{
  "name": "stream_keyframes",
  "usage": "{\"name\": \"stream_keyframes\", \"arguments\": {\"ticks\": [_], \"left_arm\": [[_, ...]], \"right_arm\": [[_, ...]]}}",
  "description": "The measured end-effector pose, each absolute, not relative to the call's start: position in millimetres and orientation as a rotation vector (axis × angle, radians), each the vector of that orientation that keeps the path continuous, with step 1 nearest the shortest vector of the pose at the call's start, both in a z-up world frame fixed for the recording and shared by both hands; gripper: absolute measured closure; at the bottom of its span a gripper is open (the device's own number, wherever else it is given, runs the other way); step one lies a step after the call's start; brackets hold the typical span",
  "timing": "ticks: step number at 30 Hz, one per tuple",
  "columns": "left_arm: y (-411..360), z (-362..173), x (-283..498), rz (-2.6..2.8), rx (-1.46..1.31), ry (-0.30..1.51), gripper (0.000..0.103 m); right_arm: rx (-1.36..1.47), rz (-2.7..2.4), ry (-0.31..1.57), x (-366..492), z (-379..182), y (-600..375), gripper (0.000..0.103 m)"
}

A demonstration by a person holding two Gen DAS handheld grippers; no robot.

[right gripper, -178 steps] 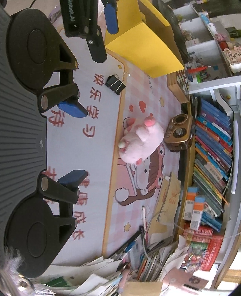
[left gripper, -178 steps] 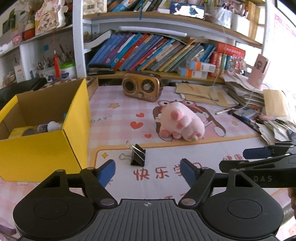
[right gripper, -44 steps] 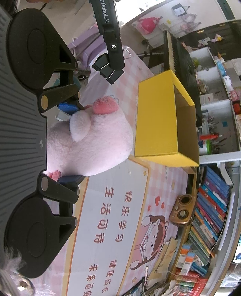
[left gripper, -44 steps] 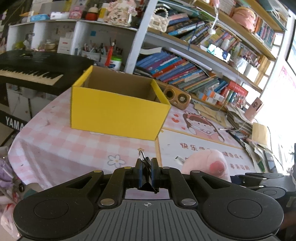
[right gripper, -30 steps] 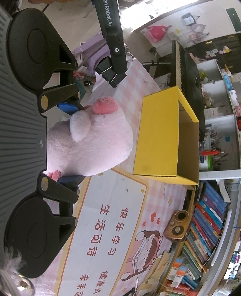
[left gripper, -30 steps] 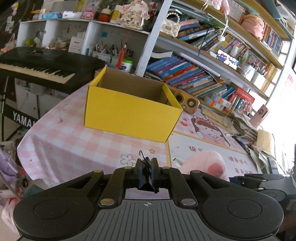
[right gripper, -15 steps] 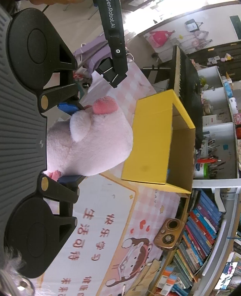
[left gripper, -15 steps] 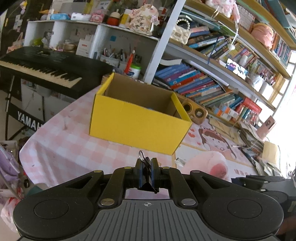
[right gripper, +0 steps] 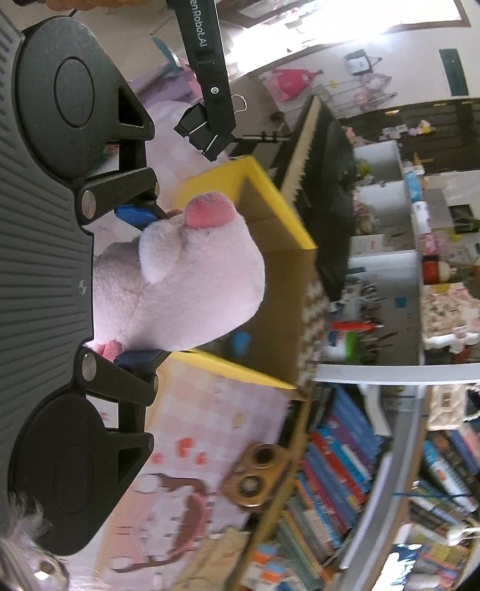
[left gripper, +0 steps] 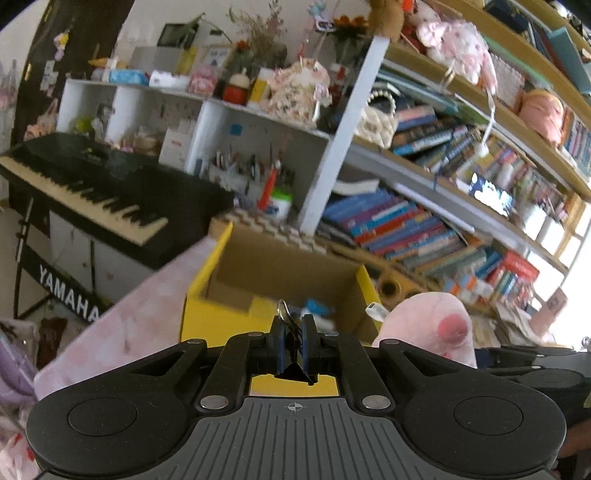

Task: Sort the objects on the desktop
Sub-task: 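Carry the binder clip and pink plush over to the yellow box with both grippers, then lower both grippers into the yellow box and open them to release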

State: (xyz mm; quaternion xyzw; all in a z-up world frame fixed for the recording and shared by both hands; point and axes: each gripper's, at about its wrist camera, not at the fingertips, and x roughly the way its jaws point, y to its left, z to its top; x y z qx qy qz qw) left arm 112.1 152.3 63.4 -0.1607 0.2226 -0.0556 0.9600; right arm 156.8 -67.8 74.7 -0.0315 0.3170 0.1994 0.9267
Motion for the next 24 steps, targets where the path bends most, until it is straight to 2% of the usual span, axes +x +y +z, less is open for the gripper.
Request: {"name": "stream_keyframes", "arguments": {"ticks": [12,24], "left_arm": [[139.2,67.5,185.8,-0.054,-0.274,0.413,0.096],[112.9,25.2,242.5,-0.049,-0.159,0.579,0.096]], "right_arm": [[-0.104,0.45,0.541,246.7,98.6,-63.6,0.044],[-0.15,0.503,0.604,311.3,73.7,-50.5,0.044]]}}
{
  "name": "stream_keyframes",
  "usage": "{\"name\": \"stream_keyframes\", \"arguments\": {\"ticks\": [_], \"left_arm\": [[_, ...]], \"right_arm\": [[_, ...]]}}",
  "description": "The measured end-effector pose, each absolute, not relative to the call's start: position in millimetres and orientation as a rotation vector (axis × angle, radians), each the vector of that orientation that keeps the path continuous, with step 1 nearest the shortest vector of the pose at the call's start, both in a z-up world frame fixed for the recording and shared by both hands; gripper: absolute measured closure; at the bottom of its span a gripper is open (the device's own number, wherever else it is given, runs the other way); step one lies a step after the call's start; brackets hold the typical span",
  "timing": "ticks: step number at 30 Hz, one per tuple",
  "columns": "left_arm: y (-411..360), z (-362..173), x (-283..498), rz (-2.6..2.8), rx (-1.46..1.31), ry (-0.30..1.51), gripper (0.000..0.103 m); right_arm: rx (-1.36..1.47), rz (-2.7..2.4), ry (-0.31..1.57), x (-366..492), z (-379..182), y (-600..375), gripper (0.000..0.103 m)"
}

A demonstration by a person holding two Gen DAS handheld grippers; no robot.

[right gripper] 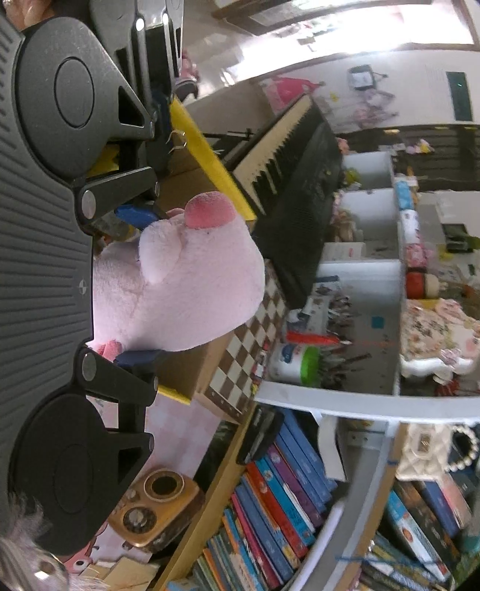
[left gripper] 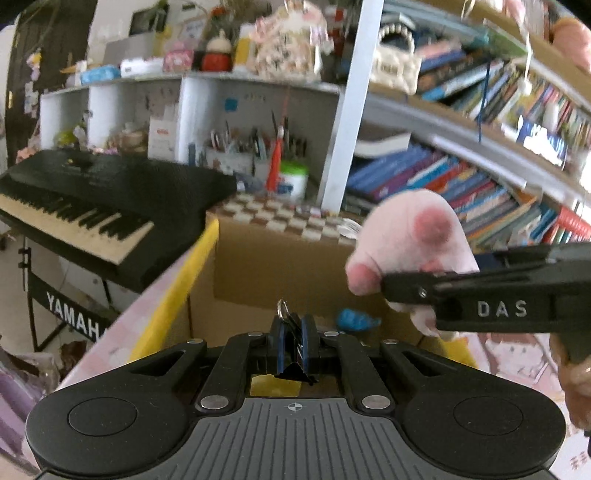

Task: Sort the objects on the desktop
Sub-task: 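Lower both grippers into the yellow box and open them to release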

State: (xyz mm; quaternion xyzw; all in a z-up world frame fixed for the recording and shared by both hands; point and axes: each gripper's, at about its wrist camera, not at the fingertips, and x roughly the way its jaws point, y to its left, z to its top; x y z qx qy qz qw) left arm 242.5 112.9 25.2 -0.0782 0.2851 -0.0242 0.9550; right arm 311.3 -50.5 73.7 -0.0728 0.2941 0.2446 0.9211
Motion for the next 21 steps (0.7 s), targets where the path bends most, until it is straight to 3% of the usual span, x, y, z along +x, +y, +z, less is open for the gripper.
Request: {"name": "stream_keyframes", "arguments": {"ticks": [15,21], "left_arm": [[105.0,13.5,275.3,-0.037,-0.131,0.642,0.094],[116.1,9.0,284.8,-0.027,-0.167,0.653,0.089]], "right_arm": [[-0.326,0.569,0.791,370.9,25.1,-18.4,0.043],[-0.353,0.604,0.836,386.5,13.1,-13.4,0.042]]}}
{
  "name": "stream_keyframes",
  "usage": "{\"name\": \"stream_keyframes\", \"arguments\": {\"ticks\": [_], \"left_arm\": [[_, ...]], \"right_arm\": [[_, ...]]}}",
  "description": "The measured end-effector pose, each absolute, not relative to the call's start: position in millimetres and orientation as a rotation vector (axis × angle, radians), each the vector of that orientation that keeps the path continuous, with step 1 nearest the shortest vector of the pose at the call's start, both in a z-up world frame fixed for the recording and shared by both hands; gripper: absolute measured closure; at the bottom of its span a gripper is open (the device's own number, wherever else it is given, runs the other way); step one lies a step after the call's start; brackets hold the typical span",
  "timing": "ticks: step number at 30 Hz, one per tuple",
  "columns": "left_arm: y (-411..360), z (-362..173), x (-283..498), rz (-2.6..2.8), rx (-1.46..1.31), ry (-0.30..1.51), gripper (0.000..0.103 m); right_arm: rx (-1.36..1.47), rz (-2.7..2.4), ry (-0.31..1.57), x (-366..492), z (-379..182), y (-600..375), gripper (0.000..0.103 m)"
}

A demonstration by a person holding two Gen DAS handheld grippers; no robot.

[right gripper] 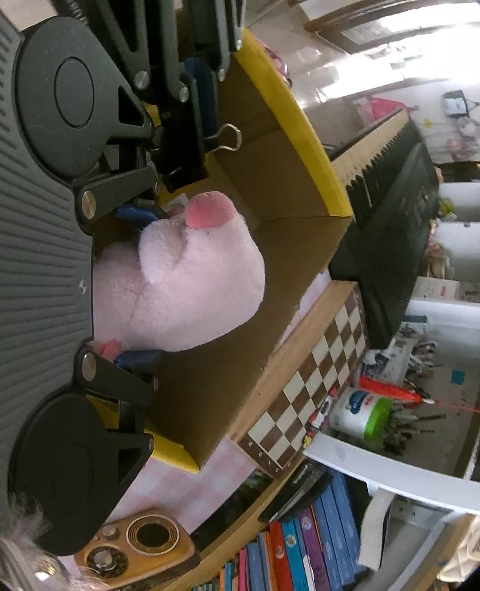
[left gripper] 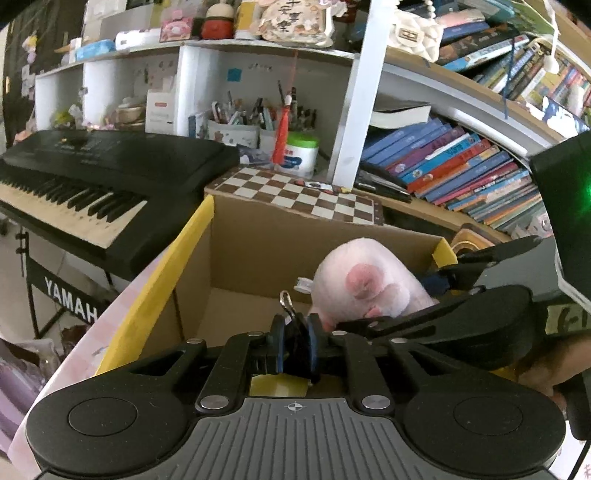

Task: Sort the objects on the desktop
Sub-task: 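Lower both grippers into the yellow box and open them to release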

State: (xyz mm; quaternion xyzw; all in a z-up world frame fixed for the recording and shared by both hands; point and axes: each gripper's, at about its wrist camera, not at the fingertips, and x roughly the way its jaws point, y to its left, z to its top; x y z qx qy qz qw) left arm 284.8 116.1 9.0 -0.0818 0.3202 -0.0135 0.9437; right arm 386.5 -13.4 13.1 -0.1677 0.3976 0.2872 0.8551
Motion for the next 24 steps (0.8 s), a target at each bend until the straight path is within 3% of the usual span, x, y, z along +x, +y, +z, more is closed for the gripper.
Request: {"name": "stream_keyframes", "arguments": {"ticks": [5,8,10,13,16,19,24], "left_arm": [[122.6,5.6,290.6,0.013,-0.179,0.663,0.087],[126.2,3.2,290.5,0.037,-0.191,0.657,0.07],[129.7,4.0,286.3,0.046,-0.202,0.641,0.052],[128.9,9.3,278.7,0.017,-0.209,0.608,0.04],[126.5,16.9,268.7,0.062,-0.183,0.555,0.028],[131.5,25.4,259.7,0.058,-0.219,0.512,0.026],[131.4,41.7,246.3,0.076,-0.212,0.457,0.022]], "right_arm": [[-0.381,0.621,0.849,392.3,9.3,-7.3,0.04],[-0.4,0.633,0.861,397.1,7.9,-4.0,0.037],[-0.401,0.63,0.866,401.4,7.5,-3.0,0.037],[-0.381,0.623,0.862,407.3,9.6,-3.4,0.035],[-0.356,0.61,0.819,408.1,17.4,-6.3,0.025],[-0.314,0.615,0.781,406.0,28.1,-11.5,0.019],[-0.255,0.591,0.741,394.7,44.0,-20.6,0.019]]}}
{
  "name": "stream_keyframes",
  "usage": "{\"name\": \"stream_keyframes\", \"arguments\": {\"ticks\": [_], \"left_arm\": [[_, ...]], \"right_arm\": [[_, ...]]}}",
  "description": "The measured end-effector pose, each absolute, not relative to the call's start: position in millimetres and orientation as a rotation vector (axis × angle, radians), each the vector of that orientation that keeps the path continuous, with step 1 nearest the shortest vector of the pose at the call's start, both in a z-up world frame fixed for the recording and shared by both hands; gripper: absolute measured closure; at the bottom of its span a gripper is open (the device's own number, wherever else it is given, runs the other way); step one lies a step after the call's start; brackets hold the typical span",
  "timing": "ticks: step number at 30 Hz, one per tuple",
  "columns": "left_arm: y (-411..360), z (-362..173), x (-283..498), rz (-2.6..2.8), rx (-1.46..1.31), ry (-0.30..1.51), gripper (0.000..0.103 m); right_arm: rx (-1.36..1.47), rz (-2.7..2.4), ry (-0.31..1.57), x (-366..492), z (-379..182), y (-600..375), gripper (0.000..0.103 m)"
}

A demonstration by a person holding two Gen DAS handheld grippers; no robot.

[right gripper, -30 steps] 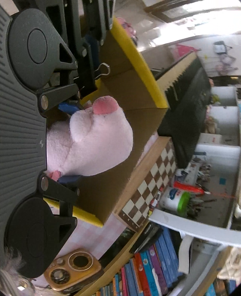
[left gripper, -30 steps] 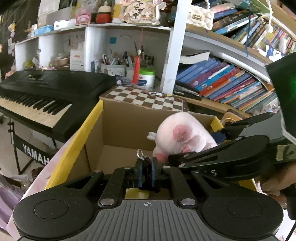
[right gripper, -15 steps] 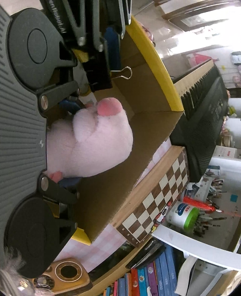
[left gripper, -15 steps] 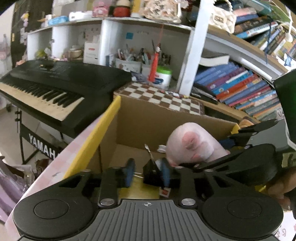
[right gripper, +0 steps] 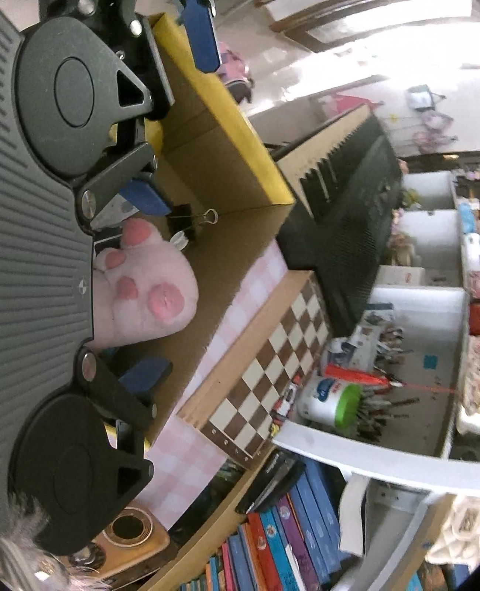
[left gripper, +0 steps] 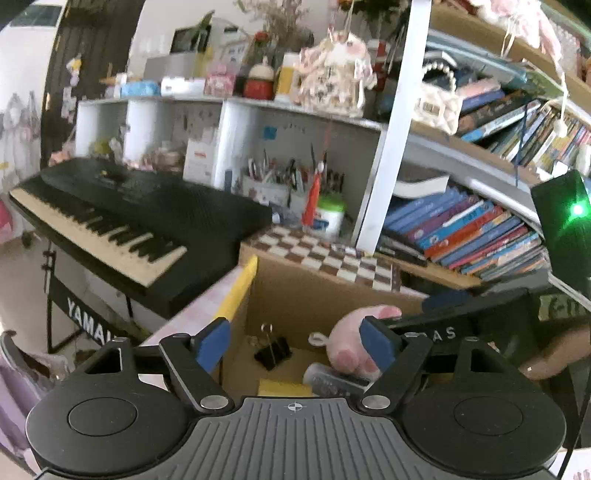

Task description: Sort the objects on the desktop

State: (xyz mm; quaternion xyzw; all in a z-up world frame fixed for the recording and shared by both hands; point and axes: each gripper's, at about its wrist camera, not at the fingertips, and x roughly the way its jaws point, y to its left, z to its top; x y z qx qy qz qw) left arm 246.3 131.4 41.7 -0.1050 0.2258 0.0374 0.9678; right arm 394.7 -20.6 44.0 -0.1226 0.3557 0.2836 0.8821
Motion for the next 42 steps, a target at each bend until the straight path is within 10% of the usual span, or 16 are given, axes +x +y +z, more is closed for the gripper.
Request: {"name": "stream_keyframes", "arguments": {"ticks": [42], "left_arm": [[92.9,49.8,64.5,-0.068,-0.001,0.434,0.0]], "right_arm": [[0.074,0.06,0.583,97.8,50.3,-124.2,0.019]]}}
